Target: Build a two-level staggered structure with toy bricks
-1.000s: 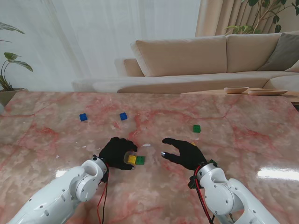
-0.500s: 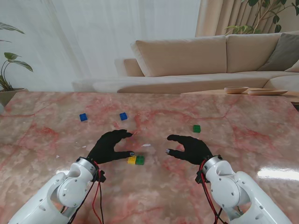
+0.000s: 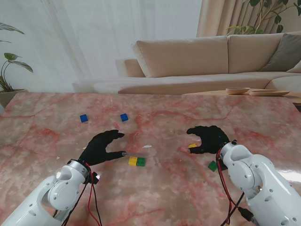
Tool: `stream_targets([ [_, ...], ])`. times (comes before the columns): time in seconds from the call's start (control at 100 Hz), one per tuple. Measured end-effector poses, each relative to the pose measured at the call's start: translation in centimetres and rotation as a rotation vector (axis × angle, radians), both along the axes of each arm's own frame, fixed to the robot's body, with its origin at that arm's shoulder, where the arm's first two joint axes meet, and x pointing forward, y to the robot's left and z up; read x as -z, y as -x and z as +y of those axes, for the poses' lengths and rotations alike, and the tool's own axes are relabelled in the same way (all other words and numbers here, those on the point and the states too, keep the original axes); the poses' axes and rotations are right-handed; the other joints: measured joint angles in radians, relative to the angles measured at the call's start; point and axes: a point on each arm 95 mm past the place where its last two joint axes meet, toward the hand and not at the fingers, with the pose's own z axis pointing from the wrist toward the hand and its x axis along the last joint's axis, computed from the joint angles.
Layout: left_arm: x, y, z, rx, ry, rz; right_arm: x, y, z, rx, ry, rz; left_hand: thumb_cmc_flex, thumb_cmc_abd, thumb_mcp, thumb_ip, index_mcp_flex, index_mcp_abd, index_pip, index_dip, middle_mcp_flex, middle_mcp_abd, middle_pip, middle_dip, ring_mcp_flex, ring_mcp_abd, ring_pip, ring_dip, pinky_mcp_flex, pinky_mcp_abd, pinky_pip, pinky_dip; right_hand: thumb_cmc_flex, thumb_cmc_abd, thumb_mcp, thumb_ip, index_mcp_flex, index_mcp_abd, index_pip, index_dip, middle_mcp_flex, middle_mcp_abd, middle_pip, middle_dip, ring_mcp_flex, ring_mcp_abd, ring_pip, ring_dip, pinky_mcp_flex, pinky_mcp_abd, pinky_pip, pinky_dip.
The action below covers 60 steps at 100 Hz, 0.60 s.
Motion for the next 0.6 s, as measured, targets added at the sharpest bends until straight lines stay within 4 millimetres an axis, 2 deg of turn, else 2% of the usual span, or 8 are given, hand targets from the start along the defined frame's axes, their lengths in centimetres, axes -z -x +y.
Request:
stream_targets([
  [0.09, 0.0, 0.0, 0.4, -0.007, 0.004, -0.003, 0.4, -0.6, -0.8, -0.006, 0.047, 0.019, 0.000, 0.000, -0.002, 0.000, 0.000, 0.000, 0.000, 0.000, 0.000, 0.000, 0.000, 0.000, 0.000, 0.000, 0.000, 0.000, 0.000, -0.001, 0.000, -0.004, 0.031, -0.037, -0.031, -0.010, -0.007, -0.012, 0.011, 0.039, -0.056, -0.016, 0.074, 0.071, -0.067, -0.019, 0.120, 0.042, -0.033, -0.003, -0.010, 0.046],
  [0.18, 0.0, 0.1, 0.6, -0.014, 0.009, -0.004, 1.3, -1.3, -1.3, -0.016, 0.072, 0.040, 0.000, 0.000, -0.010, 0.000, 0.000, 0.000, 0.000, 0.000, 0.000, 0.000, 0.000, -0.001, 0.000, -0.001, 0.000, 0.000, 0.000, -0.002, 0.000, -0.005, 0.061, -0.060, -0.043, -0.011, -0.018, -0.043, 0.022, 0.071, -0.078, -0.031, 0.110, 0.095, -0.098, -0.030, 0.186, 0.054, -0.040, -0.012, -0.010, 0.068],
  [0.31, 0.0, 0.2, 1.0, -0.021, 0.010, -0.003, 2.6, -2.1, -1.8, -0.013, 0.102, 0.075, 0.000, 0.000, -0.010, 0.000, 0.014, 0.000, -0.001, 0.000, 0.000, 0.001, 0.000, -0.006, 0.000, -0.001, 0.000, 0.000, 0.000, -0.002, 0.000, -0.013, 0.073, -0.069, -0.052, -0.011, -0.018, -0.077, 0.022, 0.106, -0.078, -0.037, 0.132, 0.110, -0.098, -0.031, 0.225, 0.055, -0.040, -0.012, -0.009, 0.084],
  [0.41, 0.0, 0.2, 1.3, -0.024, 0.007, -0.001, 3.6, -2.5, -1.9, -0.011, 0.115, 0.081, 0.000, 0.000, -0.010, 0.000, 0.015, 0.000, -0.001, 0.000, 0.000, 0.001, 0.000, -0.006, 0.000, -0.001, 0.000, -0.001, 0.000, -0.002, 0.000, -0.016, 0.121, -0.070, -0.053, -0.012, -0.052, -0.102, 0.018, 0.144, -0.093, -0.041, 0.145, 0.112, -0.114, -0.041, 0.239, 0.055, -0.040, -0.013, -0.009, 0.085],
  [0.51, 0.0, 0.2, 1.5, -0.026, 0.003, 0.001, 4.5, -3.0, -2.1, -0.012, 0.132, 0.090, 0.000, 0.000, -0.010, 0.000, 0.015, 0.000, -0.001, 0.000, 0.000, 0.001, 0.000, -0.006, 0.000, -0.001, 0.000, -0.001, 0.000, -0.002, 0.000, -0.016, 0.121, -0.070, -0.053, -0.023, -0.065, -0.116, 0.013, 0.146, -0.102, -0.048, 0.146, 0.120, -0.115, -0.043, 0.240, 0.056, -0.040, -0.013, -0.009, 0.085],
  [0.6, -0.1, 0.3, 1.6, -0.026, -0.001, 0.002, 5.1, -3.4, -2.4, -0.015, 0.148, 0.097, 0.000, 0.000, -0.010, 0.000, 0.015, 0.000, -0.001, 0.000, 0.000, 0.001, 0.000, -0.006, 0.000, -0.002, 0.000, -0.001, 0.000, -0.002, 0.000, -0.016, 0.135, -0.070, -0.020, -0.023, -0.065, -0.141, 0.012, 0.165, -0.102, -0.049, 0.146, 0.120, -0.115, -0.048, 0.248, 0.056, -0.039, -0.013, -0.006, 0.097],
])
